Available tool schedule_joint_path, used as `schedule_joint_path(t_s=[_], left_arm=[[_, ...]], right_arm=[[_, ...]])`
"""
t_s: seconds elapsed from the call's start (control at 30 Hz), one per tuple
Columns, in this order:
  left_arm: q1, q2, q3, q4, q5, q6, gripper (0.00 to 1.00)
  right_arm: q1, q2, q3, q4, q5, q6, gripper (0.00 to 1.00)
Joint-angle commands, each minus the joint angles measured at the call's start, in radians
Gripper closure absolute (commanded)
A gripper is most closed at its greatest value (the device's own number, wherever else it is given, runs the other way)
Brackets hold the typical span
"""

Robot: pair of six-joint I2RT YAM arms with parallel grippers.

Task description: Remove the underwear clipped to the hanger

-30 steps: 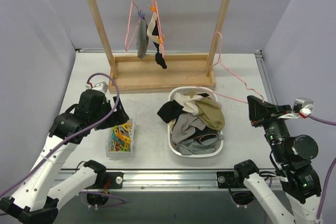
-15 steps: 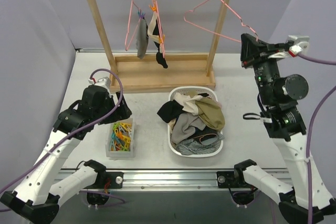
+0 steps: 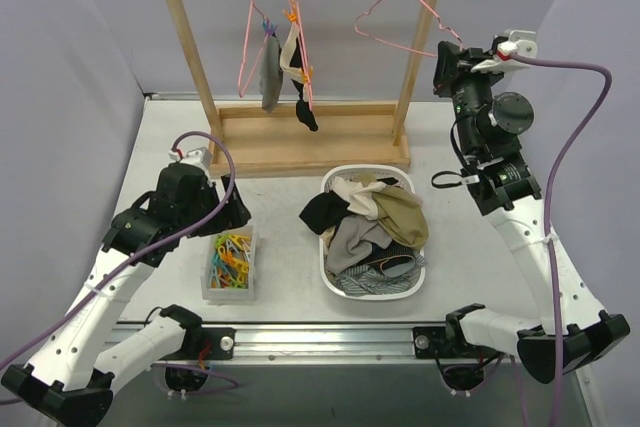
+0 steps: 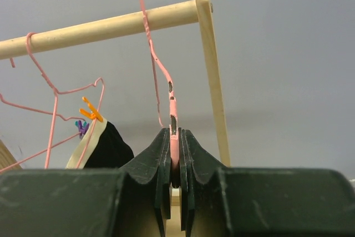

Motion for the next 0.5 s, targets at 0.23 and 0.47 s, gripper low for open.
schedule_joint_path(t_s=[0.23, 0.47], left_arm=[[0.009, -0.066, 0.010, 0.015, 0.010, -0.003, 0.09], [0.009, -0.063, 0.013, 0.032, 0.021, -0.007, 0.09]], right_arm=[[-0.004, -0.234, -0.057, -0.107, 0.006, 0.050, 0.58], [-0.004, -0.395, -0.096, -0.449, 0.027, 0.093, 0.00]])
